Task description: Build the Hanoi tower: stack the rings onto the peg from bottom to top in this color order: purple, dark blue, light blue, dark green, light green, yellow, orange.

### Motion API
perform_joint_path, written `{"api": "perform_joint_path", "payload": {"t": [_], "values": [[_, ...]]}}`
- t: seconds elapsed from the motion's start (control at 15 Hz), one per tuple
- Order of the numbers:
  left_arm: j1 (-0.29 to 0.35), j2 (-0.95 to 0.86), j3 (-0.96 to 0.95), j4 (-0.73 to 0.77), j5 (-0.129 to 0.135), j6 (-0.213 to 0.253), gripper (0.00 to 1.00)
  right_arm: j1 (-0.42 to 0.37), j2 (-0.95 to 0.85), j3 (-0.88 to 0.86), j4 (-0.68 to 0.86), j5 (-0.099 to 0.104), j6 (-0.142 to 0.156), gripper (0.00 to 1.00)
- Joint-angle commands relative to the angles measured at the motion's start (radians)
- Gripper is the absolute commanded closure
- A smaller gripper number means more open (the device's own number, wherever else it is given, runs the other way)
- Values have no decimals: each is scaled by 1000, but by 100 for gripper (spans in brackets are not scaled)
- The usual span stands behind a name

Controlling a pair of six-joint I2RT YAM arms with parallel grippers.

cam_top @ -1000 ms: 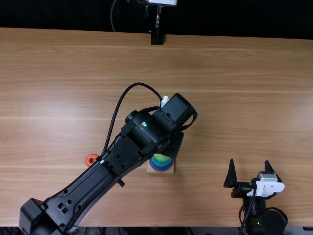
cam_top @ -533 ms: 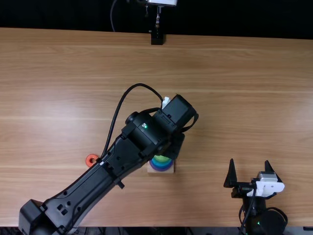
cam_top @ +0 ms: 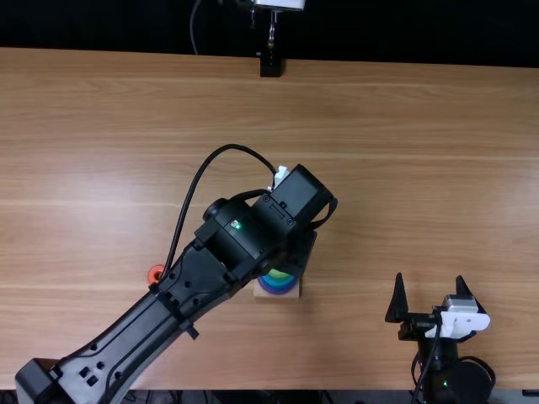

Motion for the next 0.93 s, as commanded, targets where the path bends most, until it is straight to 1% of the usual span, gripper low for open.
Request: {"api": "perform_joint_path", "payload": {"t": [0.0,0.4,0.87], "values": [[-2,-21,-19,1,-10,-12,100,-6,-12,-16,-1,0,-1,0],[1,-17,-85,3,-10,-10,100,-6,-12,-16,-1,0,-1,0],[1,9,-73,10,-12,-8,100,-6,-12,-16,-1,0,-1,0]]}}
